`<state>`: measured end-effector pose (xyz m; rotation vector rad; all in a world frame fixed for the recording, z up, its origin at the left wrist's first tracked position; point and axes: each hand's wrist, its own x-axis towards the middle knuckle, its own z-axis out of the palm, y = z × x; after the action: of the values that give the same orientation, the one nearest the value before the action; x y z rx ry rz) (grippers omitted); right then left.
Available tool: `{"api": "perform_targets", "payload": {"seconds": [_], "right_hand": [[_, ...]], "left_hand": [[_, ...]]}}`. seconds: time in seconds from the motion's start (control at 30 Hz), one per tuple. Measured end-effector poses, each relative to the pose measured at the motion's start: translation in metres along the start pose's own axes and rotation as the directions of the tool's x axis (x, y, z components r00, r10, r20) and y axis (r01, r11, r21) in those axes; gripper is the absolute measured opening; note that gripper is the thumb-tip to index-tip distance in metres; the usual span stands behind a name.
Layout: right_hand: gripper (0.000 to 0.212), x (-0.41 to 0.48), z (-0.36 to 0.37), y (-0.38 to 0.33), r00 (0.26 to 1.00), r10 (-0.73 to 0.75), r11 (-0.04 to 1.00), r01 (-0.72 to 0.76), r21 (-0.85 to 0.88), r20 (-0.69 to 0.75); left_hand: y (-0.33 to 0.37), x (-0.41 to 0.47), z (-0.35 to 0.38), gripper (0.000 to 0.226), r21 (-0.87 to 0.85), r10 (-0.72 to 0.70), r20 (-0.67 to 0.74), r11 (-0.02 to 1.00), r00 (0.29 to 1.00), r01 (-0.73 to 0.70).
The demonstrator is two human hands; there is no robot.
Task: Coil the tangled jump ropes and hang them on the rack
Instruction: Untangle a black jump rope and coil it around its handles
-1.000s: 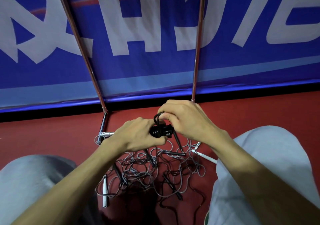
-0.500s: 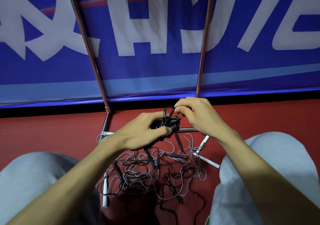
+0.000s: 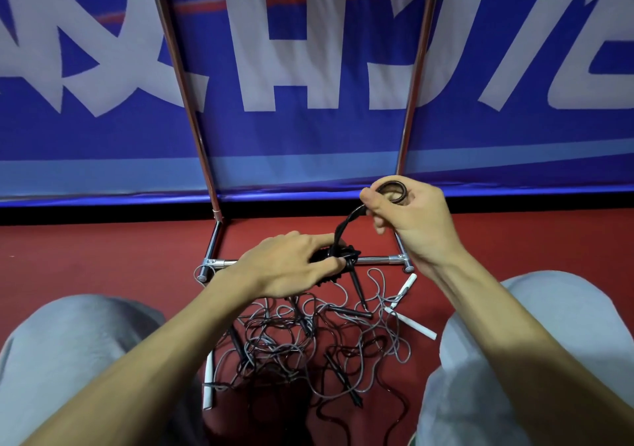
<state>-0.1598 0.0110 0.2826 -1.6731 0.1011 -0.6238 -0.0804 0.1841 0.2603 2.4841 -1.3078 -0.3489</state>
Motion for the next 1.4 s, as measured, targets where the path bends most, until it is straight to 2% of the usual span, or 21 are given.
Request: {"api": "perform_targets", "payload": {"seconds": [0.1, 0.17, 0.27, 0.43, 0.5, 0.57, 0.63, 0.73, 0.8, 0.87, 0.97, 1.1, 1.2, 1.23, 1.3, 1.37, 1.4], "right_hand": [[0.023, 0.000, 0.004, 0.003, 0.995, -0.077, 0.980, 0.088, -0.181, 0.067], [0.030, -0.003, 0.006, 0.000, 0.991, -0.092, 0.988, 0.104, -0.118, 0.097], [0.030, -0.007, 0.010, -0.007, 0.991, -0.077, 0.997, 0.077, 0.002, 0.106], [0.031, -0.004, 0.013, -0.009, 0.993, -0.019, 0.996, 0.008, 0.093, 0.119], [0.028, 0.001, 0.012, -0.004, 0.990, 0.000, 0.993, -0.018, 0.120, 0.144], [0.024, 0.004, 0.013, 0.003, 0.990, 0.029, 0.992, -0.046, 0.120, 0.136], [0.027, 0.005, 0.017, 0.010, 0.994, 0.075, 0.989, -0.085, 0.123, 0.084], [0.032, 0.008, 0.021, 0.015, 0.971, 0.236, 0.920, -0.233, 0.317, 0.029], [0.033, 0.011, 0.019, 0.015, 0.938, 0.341, 0.793, -0.320, 0.519, 0.058], [0.035, 0.013, 0.014, 0.014, 0.923, 0.378, 0.693, -0.336, 0.638, 0.075], [0.035, 0.012, 0.009, 0.012, 0.928, 0.362, 0.662, -0.321, 0.678, 0.086], [0.032, 0.008, 0.007, 0.004, 0.962, 0.254, 0.745, -0.258, 0.615, 0.096], [0.035, 0.005, 0.008, -0.001, 0.980, 0.156, 0.833, -0.198, 0.517, 0.123], [0.034, 0.004, 0.008, -0.001, 0.982, 0.125, 0.881, -0.176, 0.440, 0.143], [0.037, 0.002, 0.008, 0.000, 0.981, 0.085, 0.982, -0.112, 0.150, 0.177], [0.044, -0.001, 0.008, 0.002, 0.974, 0.031, 0.991, -0.001, -0.136, 0.225], [0.046, -0.001, 0.008, 0.003, 0.970, -0.001, 0.979, 0.051, -0.199, 0.244]], "left_hand": [[-0.001, -0.001, 0.002, 0.033, 0.077, 0.000, 0.017, 0.997, 1.000, -0.001], [0.001, -0.002, 0.004, 0.036, 0.090, 0.018, 0.025, 0.996, 1.000, -0.020], [0.003, 0.000, 0.003, 0.036, 0.074, 0.046, 0.025, 0.996, 0.999, -0.047], [0.009, -0.002, 0.000, 0.032, 0.121, 0.089, 0.016, 0.989, 0.996, -0.091], [0.011, -0.004, -0.003, 0.025, 0.085, 0.104, 0.015, 0.991, 0.994, -0.105], [0.012, -0.007, -0.005, 0.012, -0.046, 0.134, 0.017, 0.990, 0.991, -0.133], [0.011, -0.009, -0.006, 0.011, -0.187, 0.154, -0.014, 0.970, 0.988, -0.154], [0.013, -0.010, -0.005, 0.020, -0.405, 0.142, -0.070, 0.901, 0.987, -0.158], [0.013, -0.009, -0.004, 0.028, -0.549, 0.107, -0.106, 0.822, 0.989, -0.148], [0.014, -0.007, -0.003, 0.037, -0.698, 0.051, -0.139, 0.703, 0.989, -0.134], [0.022, -0.006, -0.006, 0.043, -0.857, -0.018, -0.194, 0.491, 0.981, -0.160], [0.031, -0.005, -0.010, 0.030, -0.940, -0.163, -0.229, 0.294, 0.960, -0.174], [0.034, -0.005, -0.008, 0.028, -0.958, -0.229, -0.222, 0.231, 0.948, -0.168], [0.034, -0.005, -0.006, 0.027, -0.959, -0.239, -0.221, 0.229, 0.945, -0.167], [0.034, -0.005, -0.005, 0.027, -0.953, -0.264, -0.228, 0.256, 0.937, -0.159], [0.032, -0.005, -0.002, 0.028, -0.941, -0.279, -0.242, 0.302, 0.929, -0.155], [0.031, -0.004, -0.002, 0.027, -0.935, -0.279, -0.245, 0.321, 0.929, -0.151]]}}
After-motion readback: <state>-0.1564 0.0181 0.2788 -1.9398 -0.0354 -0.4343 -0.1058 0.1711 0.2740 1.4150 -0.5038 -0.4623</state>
